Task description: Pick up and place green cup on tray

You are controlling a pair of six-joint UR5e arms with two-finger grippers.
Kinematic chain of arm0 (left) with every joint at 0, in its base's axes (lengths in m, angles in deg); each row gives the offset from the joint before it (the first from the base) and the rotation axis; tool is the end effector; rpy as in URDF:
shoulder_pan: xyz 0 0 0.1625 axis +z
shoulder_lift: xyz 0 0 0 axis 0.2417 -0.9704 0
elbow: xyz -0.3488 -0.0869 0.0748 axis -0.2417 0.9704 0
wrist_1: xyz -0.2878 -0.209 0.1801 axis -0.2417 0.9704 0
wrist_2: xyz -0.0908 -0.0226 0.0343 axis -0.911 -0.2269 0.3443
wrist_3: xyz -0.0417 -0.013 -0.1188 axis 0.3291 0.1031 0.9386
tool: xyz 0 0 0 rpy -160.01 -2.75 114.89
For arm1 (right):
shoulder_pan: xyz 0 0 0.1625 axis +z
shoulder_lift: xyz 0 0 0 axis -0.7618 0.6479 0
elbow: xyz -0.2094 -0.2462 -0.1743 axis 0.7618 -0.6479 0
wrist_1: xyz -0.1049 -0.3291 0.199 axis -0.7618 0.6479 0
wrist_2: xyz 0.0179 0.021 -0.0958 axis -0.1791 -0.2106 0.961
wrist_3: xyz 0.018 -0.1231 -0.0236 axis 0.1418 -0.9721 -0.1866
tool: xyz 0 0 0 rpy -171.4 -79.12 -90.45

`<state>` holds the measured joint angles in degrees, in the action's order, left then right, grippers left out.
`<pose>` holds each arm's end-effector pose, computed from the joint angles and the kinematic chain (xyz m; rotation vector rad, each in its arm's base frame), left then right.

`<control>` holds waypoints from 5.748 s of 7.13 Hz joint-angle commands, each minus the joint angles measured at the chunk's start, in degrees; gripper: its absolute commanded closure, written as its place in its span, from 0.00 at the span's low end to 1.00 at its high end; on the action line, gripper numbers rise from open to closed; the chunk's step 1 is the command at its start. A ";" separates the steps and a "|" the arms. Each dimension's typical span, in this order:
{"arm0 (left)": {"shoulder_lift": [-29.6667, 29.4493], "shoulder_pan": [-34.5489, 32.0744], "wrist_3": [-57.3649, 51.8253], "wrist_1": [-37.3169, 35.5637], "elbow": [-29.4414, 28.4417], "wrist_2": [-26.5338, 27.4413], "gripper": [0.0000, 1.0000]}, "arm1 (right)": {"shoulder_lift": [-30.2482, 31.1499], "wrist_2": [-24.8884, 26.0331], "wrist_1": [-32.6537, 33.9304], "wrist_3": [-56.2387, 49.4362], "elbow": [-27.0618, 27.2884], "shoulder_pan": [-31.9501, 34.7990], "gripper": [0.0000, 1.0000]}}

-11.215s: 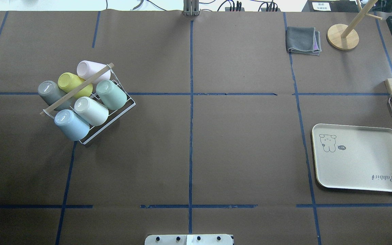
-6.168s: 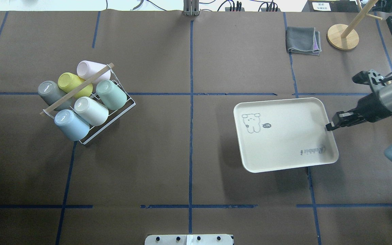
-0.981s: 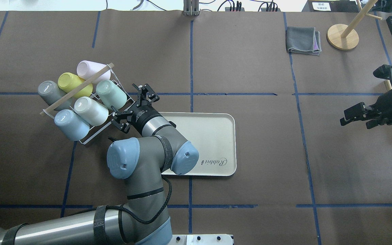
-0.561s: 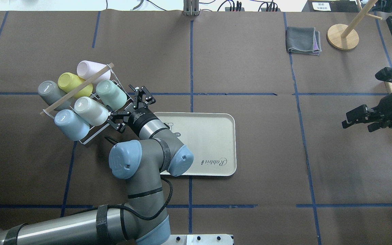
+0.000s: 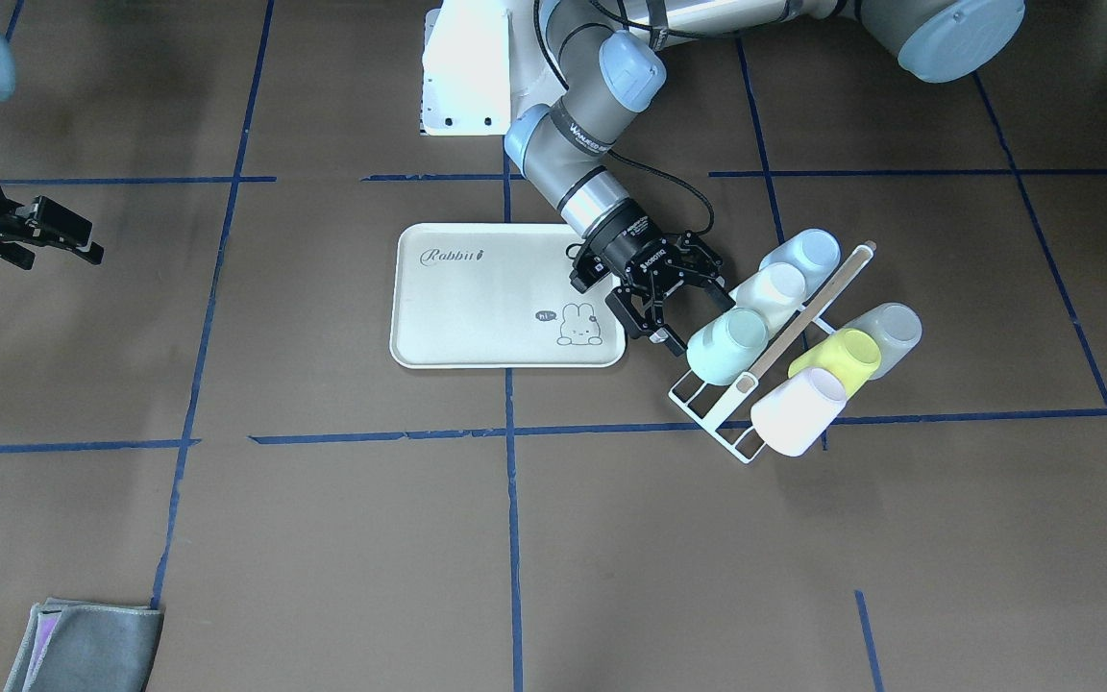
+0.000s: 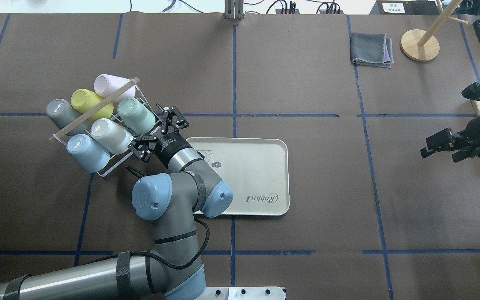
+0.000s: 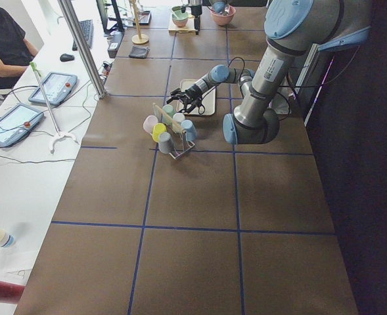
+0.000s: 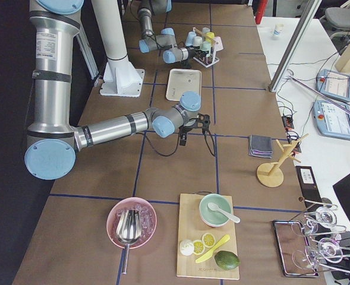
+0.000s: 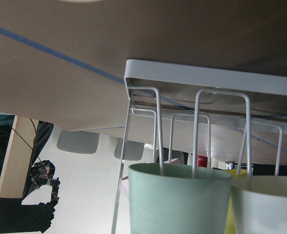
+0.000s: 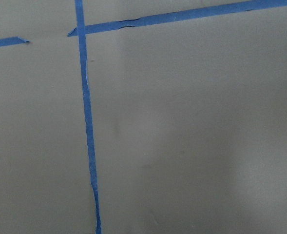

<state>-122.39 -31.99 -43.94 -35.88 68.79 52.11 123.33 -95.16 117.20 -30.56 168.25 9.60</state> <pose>0.5339 -0.4203 0.2688 0.2790 -1.0356 1.7139 -0.2035 -0.4195 0.4598 -0.0920 -0.9717 0.0492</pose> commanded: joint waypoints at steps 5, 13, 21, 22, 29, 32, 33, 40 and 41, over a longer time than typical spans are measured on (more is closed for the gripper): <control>2.48 -1.07 -1.16 7.38 -2.71 0.77 0.00 | 0.80 -2.40 0.00 0.03 0.08 1.77 0.01; 2.57 -1.77 -0.38 7.29 -1.93 1.21 0.22 | 0.89 -4.42 0.00 -0.06 -0.01 3.09 0.01; 9.08 -1.95 -0.29 6.23 23.97 1.04 0.23 | 0.72 -4.15 -0.09 -0.05 -0.27 3.00 0.01; 9.16 -1.69 4.58 6.76 28.62 -1.49 0.23 | 0.72 -4.07 -0.09 -0.06 -0.27 3.00 0.01; 10.66 -0.99 71.19 70.96 19.85 -18.75 0.30 | 0.37 -3.89 -0.26 -0.14 -0.01 3.79 0.01; 10.66 -0.64 76.79 96.18 6.82 -18.57 0.30 | 0.19 -4.24 -0.26 -1.90 0.08 5.02 0.01; 11.35 0.85 78.88 100.85 5.13 -18.48 0.31 | 0.02 -4.24 -0.26 -1.90 0.17 5.11 0.01; 12.07 8.76 80.31 109.95 -3.50 -7.14 0.28 | -0.07 -4.33 -0.26 -1.99 1.13 5.29 0.01; 11.89 8.95 80.31 110.04 -3.50 -7.14 0.28 | -0.07 -4.33 -0.26 -1.90 1.05 5.20 0.01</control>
<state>-110.24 -23.53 36.37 73.97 65.51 44.79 123.25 -99.49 116.94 -32.53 169.34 14.88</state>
